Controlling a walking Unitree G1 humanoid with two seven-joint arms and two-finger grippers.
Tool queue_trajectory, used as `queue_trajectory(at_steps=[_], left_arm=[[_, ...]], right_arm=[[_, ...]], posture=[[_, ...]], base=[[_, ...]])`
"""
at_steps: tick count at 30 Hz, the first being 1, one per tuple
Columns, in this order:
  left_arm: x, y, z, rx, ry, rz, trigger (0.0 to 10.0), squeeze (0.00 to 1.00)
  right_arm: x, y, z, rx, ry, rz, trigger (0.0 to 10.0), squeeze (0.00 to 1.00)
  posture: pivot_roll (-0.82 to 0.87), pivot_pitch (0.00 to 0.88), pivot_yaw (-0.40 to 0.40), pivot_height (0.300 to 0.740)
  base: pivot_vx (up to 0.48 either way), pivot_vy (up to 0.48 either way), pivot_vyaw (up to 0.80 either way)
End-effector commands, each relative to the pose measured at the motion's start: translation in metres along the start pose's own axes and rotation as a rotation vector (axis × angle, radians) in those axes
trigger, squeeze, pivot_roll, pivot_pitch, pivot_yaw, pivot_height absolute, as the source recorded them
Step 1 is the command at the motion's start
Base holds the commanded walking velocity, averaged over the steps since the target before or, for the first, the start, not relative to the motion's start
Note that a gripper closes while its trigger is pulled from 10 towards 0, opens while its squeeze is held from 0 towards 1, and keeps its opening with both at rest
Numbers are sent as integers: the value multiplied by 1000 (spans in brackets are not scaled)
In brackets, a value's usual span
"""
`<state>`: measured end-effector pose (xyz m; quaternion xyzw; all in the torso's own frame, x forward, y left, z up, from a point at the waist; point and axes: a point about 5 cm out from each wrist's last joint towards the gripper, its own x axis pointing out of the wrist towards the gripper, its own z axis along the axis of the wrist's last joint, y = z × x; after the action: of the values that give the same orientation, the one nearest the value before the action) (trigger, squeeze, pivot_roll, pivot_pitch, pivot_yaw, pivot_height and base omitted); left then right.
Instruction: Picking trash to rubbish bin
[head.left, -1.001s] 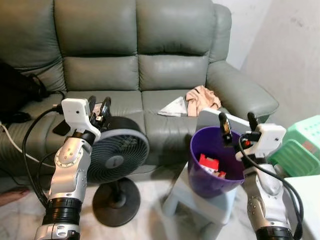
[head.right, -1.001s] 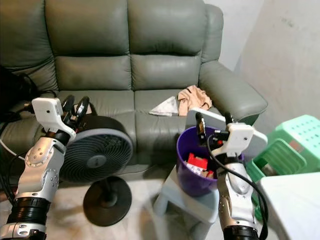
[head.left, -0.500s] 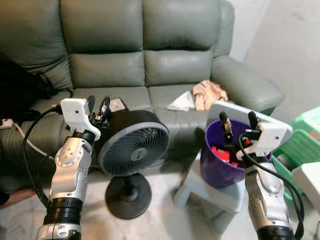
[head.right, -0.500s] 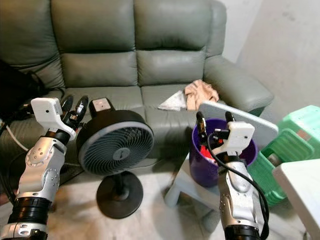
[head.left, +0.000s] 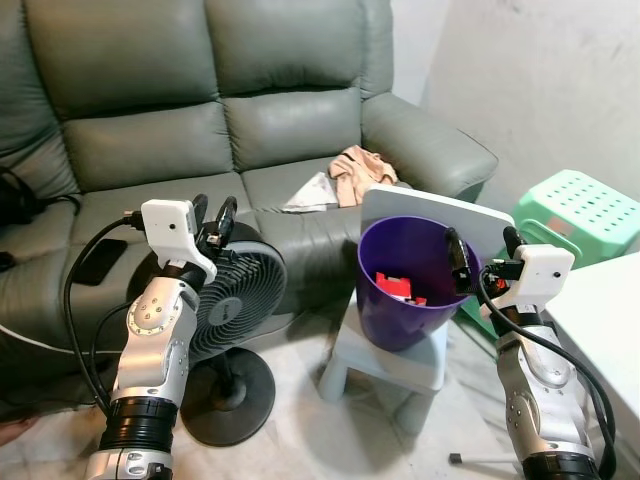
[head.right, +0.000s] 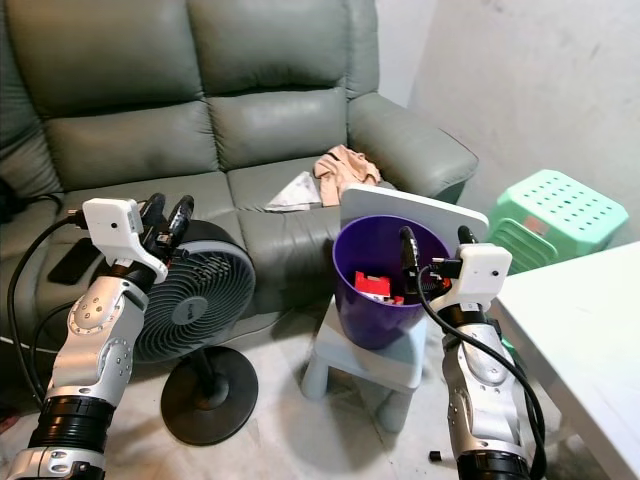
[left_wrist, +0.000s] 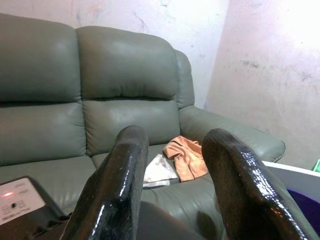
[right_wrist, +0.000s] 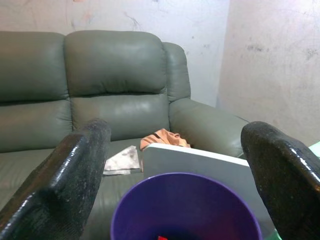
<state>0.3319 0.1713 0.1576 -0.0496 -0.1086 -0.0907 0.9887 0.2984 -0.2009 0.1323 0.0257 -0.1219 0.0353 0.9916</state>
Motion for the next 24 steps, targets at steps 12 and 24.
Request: queue_trajectory(at_steps=[12, 24], left_arm=[[-1, -1, 4, 5, -30, -27, 10000, 0], [-2, -5, 4, 29, -22, -73, 10000, 0]], right_arm=[[2, 2, 0, -11, 15, 1, 10000, 0], [0, 3, -1, -10, 17, -8, 10000, 0]], posture=[[-41, 36, -44, 740], [-44, 45, -37, 740]], base=[[0, 0, -769], [0, 0, -769]])
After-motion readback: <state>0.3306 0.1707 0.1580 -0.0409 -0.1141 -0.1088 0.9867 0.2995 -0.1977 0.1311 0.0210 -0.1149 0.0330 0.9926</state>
